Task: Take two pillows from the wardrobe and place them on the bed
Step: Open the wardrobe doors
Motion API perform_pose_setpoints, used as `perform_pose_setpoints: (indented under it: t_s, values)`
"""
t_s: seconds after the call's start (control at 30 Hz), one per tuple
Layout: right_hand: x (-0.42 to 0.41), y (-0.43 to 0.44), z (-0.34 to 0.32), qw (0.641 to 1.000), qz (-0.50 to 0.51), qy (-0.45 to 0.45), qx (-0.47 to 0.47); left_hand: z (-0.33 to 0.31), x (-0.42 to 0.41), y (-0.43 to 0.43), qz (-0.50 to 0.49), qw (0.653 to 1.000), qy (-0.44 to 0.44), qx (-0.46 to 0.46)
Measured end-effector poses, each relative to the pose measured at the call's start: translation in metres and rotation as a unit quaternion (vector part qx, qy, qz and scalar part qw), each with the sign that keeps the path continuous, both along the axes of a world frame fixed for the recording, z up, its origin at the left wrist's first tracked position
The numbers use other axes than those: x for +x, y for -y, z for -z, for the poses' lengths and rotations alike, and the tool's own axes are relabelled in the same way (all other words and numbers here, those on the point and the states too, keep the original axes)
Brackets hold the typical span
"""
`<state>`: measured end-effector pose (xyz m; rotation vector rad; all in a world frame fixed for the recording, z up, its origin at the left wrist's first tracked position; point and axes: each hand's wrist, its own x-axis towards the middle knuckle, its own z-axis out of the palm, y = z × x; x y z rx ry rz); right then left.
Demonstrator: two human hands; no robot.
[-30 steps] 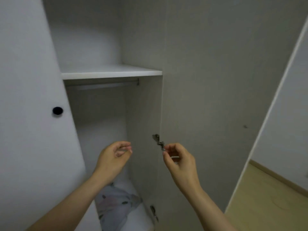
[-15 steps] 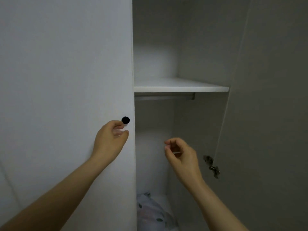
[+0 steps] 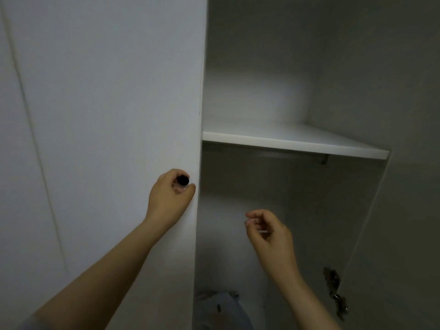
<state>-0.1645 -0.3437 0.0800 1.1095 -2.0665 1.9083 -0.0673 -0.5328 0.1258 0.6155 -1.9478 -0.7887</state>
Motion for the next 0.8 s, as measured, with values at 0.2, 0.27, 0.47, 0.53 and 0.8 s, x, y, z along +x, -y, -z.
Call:
perform_pose_setpoints:
  t_s: [0.2, 0.27, 0.47, 0.53, 0.8]
  values:
    - [-0.001, -0.007, 0.008, 0.999, -0.043, 0.019, -0.01, 0.003, 0.019, -0.02, -0.049, 0.998, -0.028, -0.001]
    - [0.003, -0.009, 0.009, 0.998, -0.058, 0.022, -0.011, 0.004, 0.032, -0.026, -0.063, 0.998, -0.027, -0.009]
    - [0.02, -0.001, 0.01, 0.995, -0.093, 0.023, -0.021, 0.005, 0.071, -0.044, -0.102, 0.993, -0.055, -0.02]
    - [0.033, 0.008, 0.01, 0.993, -0.113, 0.026, -0.016, 0.005, 0.09, -0.049, -0.113, 0.991, -0.071, -0.014]
    - [0.074, 0.039, 0.01, 0.985, -0.169, 0.024, 0.002, 0.006, 0.143, -0.056, -0.119, 0.988, -0.098, 0.018]
